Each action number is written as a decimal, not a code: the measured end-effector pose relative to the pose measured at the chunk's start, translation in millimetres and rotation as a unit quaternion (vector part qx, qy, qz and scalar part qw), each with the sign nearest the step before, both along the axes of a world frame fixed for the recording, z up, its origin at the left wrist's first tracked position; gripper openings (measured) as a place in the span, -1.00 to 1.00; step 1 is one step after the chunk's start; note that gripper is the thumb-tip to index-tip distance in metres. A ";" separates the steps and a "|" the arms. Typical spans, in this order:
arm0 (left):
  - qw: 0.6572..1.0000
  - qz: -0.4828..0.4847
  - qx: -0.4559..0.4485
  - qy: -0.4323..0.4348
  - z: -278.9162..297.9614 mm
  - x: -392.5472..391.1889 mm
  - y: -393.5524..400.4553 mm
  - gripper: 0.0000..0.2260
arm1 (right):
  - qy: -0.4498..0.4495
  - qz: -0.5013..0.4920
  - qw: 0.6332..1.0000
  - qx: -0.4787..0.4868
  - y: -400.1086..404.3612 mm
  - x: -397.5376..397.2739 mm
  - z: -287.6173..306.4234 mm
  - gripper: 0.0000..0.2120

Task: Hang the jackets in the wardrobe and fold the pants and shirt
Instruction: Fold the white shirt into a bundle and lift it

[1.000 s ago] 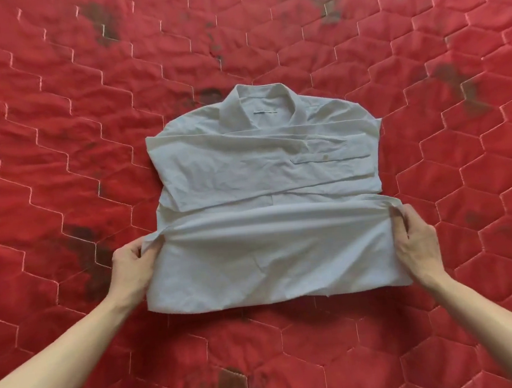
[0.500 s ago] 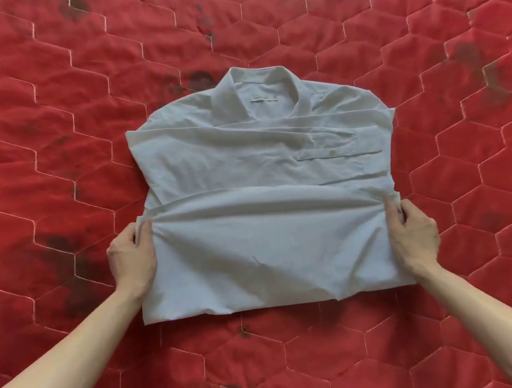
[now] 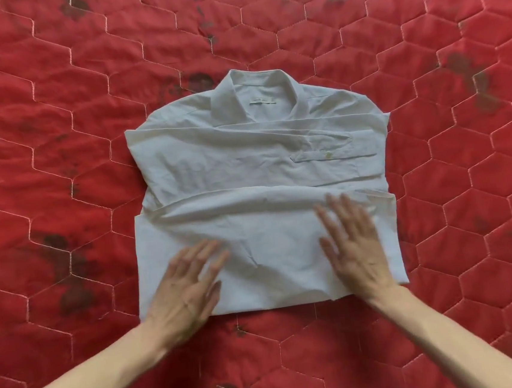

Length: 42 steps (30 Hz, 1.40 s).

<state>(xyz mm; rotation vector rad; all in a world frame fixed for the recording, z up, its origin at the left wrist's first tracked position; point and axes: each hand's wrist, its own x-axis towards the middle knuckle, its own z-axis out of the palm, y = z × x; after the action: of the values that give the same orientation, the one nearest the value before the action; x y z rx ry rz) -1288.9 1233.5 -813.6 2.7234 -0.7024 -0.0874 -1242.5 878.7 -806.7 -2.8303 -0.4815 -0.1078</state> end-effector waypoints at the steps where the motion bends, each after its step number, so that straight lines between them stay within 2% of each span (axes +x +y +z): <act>1: 1.000 -0.021 0.005 0.012 -2.6 -6.3 -13.8 -0.52 | 0.018 0.043 0.999 -0.020 16.6 -5.5 -3.2 -0.48; 4: 0.998 0.035 0.031 0.041 -10.8 -5.3 -65.1 -0.50 | 0.066 0.091 0.993 -0.047 70.7 -15.1 -20.3 -0.46; 8: 0.977 0.175 0.088 0.082 -29.8 23.1 -94.4 -0.42 | 0.116 0.016 0.991 -0.061 97.4 -5.4 -44.5 -0.41; 13: 0.974 0.190 0.113 0.055 -59.0 20.3 -20.2 -0.33 | 0.097 -0.038 0.991 -0.081 18.8 11.8 -56.1 -0.38; 17: 0.956 0.266 0.114 0.055 -57.8 3.0 46.0 -0.33 | 0.121 -0.153 0.977 -0.092 -60.9 8.7 -48.4 -0.36; 21: 0.945 0.295 0.123 0.065 -40.9 -4.9 64.7 -0.32 | 0.144 -0.140 0.972 -0.121 -72.0 7.7 -34.1 -0.34; 23: 0.958 0.267 0.104 0.035 -35.4 -7.8 52.9 -0.31 | 0.107 -0.115 0.982 -0.106 -58.0 5.4 -29.0 -0.34; 26: 0.992 0.101 0.077 0.008 -34.6 -17.7 23.4 -0.30 | 0.066 -0.007 0.996 -0.066 -29.6 -13.8 -30.6 -0.35; 29: 0.993 -0.041 0.110 0.018 -43.8 -32.3 3.3 -0.32 | 0.106 0.016 0.992 -0.062 -8.9 -53.1 -45.1 -0.36; 36: 0.982 -0.098 0.154 0.047 -36.7 -32.3 18.5 -0.26 | 0.168 -0.128 0.976 -0.056 -51.2 -70.3 -45.7 -0.27; 39: 0.978 -0.105 0.175 0.049 -22.0 -31.6 34.8 -0.32 | 0.208 -0.097 0.970 -0.080 -74.9 -64.7 -37.4 -0.22; 42: 0.965 -0.125 0.227 0.044 -9.9 -37.5 35.2 -0.31 | 0.232 -0.018 0.969 -0.083 -91.8 -63.3 -27.6 -0.07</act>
<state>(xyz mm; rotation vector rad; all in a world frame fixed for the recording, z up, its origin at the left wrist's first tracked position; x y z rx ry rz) -1326.4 1268.6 -823.6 3.0109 -1.1150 -0.4805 -1305.8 786.9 -834.3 -2.8857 -0.3425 0.6023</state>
